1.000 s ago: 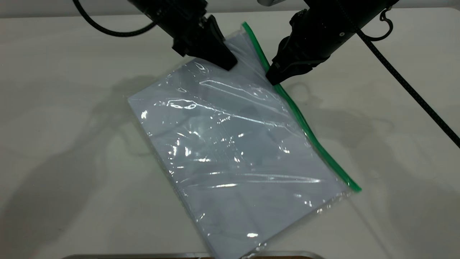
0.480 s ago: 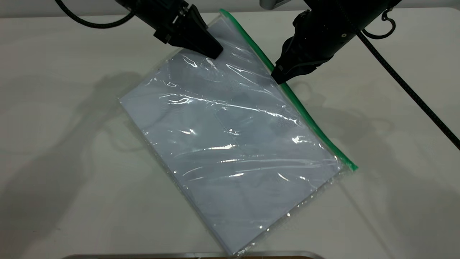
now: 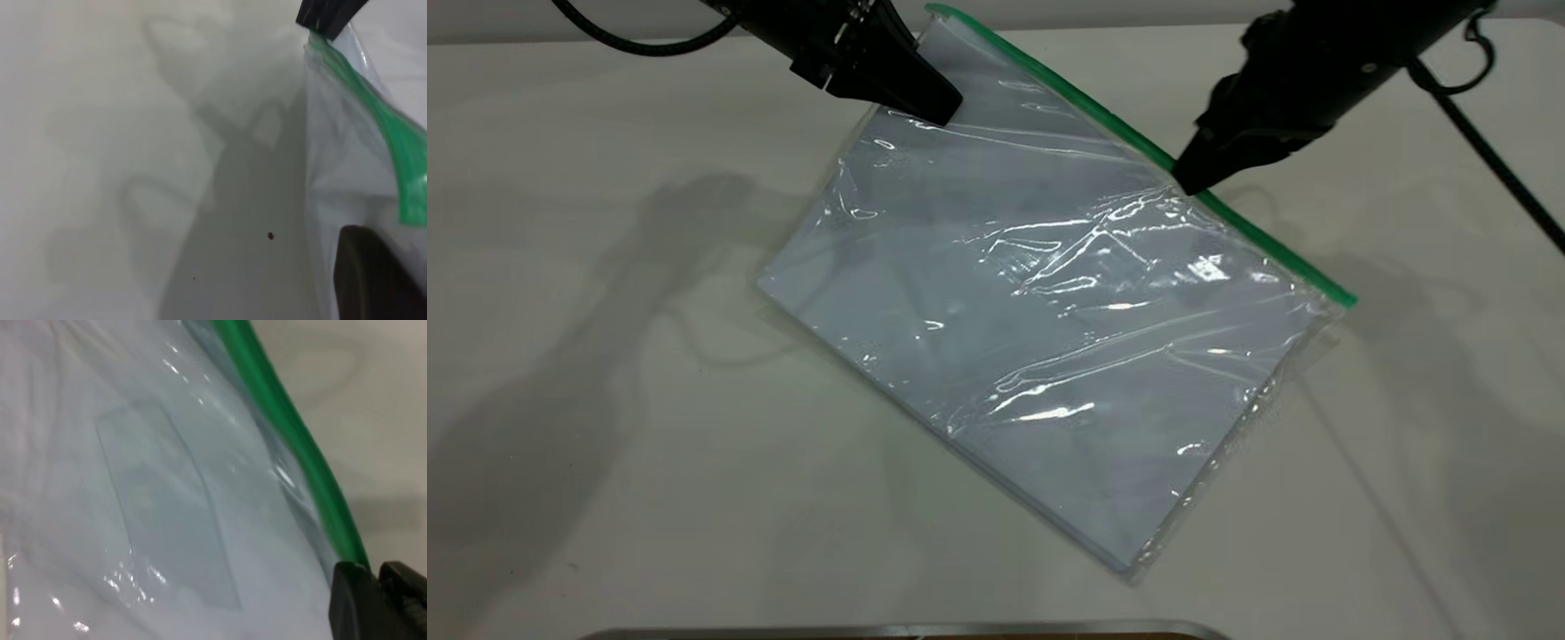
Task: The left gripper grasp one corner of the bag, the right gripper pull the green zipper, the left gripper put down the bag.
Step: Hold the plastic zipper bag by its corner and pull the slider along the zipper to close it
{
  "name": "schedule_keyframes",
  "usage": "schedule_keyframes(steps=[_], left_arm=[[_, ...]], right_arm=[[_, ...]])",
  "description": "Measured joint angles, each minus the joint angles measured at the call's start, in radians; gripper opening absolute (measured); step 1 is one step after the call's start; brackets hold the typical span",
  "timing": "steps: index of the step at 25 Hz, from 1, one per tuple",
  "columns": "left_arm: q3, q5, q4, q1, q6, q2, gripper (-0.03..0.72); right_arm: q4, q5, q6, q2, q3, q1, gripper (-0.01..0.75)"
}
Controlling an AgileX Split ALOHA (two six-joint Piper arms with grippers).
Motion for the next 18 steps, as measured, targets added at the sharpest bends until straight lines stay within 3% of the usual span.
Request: schedule_keyframes(steps=[18], left_arm=[[0.000, -0.008, 0.014, 0.041, -0.045, 0.000, 0.053]], right_arm=[[-0.345, 0.133, 0.331, 0.000, 0.000, -0.146, 0.036]])
